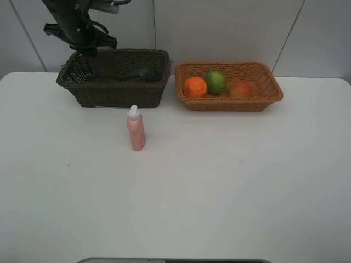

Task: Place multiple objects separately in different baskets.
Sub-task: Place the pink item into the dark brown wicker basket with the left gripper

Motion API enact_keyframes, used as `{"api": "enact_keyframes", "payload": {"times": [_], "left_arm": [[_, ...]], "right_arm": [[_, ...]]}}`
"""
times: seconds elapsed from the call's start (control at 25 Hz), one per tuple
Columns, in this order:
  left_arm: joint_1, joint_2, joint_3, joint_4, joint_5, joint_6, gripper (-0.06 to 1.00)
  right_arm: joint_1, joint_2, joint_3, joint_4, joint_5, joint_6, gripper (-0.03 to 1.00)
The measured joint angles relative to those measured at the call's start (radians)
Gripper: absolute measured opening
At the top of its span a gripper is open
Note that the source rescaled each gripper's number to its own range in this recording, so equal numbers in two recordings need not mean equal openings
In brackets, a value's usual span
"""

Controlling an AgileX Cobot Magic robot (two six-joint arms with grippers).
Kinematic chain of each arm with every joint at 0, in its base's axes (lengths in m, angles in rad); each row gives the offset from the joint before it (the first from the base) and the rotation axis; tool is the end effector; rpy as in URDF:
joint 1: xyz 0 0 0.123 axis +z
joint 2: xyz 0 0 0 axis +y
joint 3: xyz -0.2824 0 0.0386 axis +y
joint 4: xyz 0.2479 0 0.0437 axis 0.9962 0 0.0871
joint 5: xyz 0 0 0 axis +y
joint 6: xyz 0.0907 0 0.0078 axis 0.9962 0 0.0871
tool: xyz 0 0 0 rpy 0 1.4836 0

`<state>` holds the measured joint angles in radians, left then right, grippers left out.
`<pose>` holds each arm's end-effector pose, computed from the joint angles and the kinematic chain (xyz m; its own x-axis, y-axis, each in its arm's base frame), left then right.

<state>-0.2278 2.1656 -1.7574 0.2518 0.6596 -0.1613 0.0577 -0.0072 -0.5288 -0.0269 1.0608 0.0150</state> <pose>0.4768 -0.0962 0.2029 -0.7948 0.2241 -0.5639 0.1698 0.9743 0.1478 -0.0093 -0.0027 0.2851 -0.4230 -0.0226 -0.9059 -0.0356 0.9993 -0.0083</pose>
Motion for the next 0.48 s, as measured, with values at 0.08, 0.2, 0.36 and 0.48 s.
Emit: {"api": "enact_keyframes", "payload": {"times": [0.08, 0.2, 0.36, 0.48], "left_arm": [[0.001, 0.022, 0.0, 0.001, -0.022, 0.0, 0.0], [0.006, 0.048, 0.0, 0.001, -0.055, 0.0, 0.0], [0.012, 0.077, 0.0, 0.002, -0.08, 0.0, 0.0], [0.013, 0.087, 0.0, 0.003, -0.081, 0.0, 0.0]], "right_arm": [[0.0, 0.0, 0.0, 0.0, 0.0, 0.0, 1.0], [0.0, 0.0, 0.0, 0.0, 0.0, 0.0, 1.0], [0.0, 0.0, 0.0, 0.0, 0.0, 0.0, 1.0], [0.0, 0.0, 0.0, 0.0, 0.0, 0.0, 1.0]]}}
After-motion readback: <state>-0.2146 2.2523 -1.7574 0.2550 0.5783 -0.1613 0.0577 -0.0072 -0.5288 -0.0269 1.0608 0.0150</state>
